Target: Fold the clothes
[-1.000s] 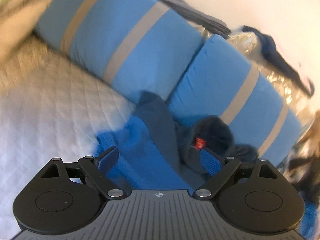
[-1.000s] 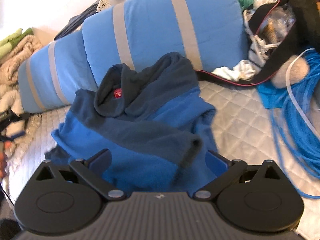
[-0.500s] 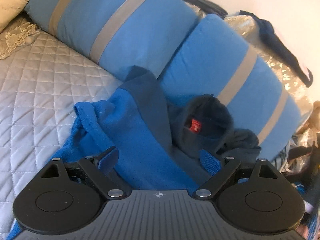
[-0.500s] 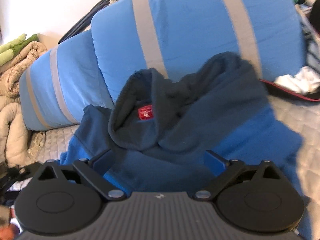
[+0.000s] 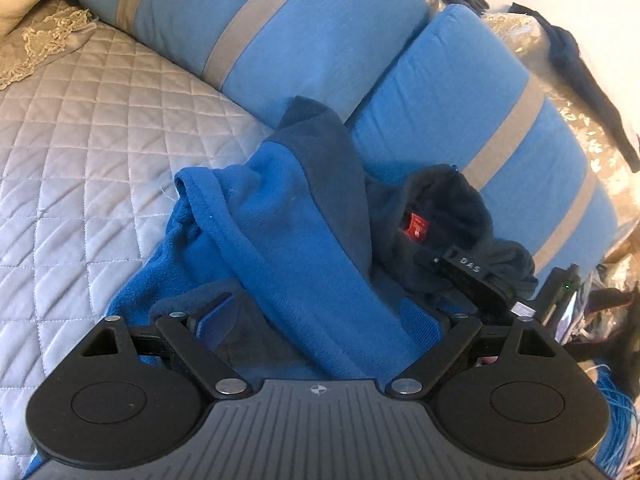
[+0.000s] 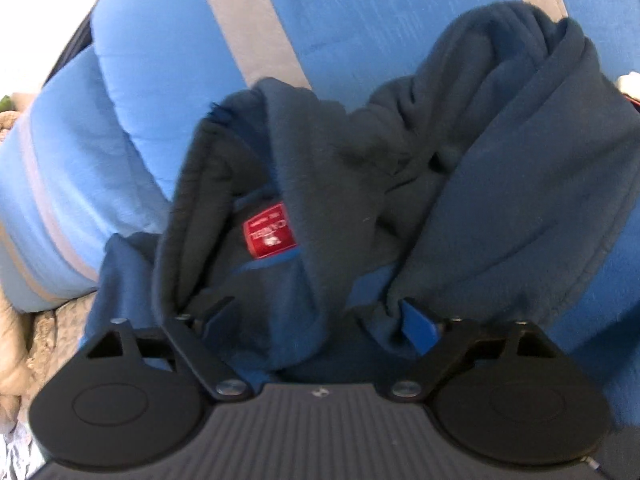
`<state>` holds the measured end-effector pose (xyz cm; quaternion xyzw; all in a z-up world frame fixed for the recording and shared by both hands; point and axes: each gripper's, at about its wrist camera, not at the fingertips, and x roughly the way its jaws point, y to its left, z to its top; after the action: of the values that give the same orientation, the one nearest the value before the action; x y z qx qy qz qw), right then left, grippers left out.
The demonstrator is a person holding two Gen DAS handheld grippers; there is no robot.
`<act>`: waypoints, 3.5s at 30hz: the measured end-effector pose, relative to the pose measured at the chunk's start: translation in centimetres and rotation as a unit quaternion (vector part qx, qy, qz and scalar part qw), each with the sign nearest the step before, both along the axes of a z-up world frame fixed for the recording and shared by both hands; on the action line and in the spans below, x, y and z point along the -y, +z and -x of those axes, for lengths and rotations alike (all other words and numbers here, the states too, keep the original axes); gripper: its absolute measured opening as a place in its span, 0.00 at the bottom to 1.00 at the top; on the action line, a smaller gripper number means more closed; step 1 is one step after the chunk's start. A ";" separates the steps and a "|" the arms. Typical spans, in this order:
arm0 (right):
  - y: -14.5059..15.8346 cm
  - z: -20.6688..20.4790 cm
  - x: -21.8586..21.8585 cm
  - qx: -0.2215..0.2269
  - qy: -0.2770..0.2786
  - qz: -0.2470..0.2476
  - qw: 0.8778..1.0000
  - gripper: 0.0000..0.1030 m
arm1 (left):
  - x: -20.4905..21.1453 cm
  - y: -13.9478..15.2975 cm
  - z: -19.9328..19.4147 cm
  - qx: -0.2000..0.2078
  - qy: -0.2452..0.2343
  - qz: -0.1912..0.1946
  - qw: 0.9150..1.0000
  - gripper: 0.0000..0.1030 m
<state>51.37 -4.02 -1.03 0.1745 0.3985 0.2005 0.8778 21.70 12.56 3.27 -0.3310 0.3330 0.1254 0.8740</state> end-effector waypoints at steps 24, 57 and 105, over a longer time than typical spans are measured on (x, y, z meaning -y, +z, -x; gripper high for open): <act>6.5 -9.4 0.1 0.020 -0.029 -0.141 0.989 0.40 | 2.2 -0.1 -1.5 -0.010 -0.042 0.024 0.999 0.87; 6.9 7.0 1.7 0.125 0.119 0.178 0.969 0.87 | 1.0 1.2 -0.4 0.012 -0.018 0.025 0.999 0.87; 11.1 34.1 28.2 0.112 0.108 0.254 0.954 1.00 | 4.8 8.4 18.0 0.028 -0.120 -0.215 0.969 0.87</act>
<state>17.27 -32.27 10.03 -0.1225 0.3515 0.2047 0.9053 3.73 7.74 11.67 -0.0968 0.3105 0.0792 0.9423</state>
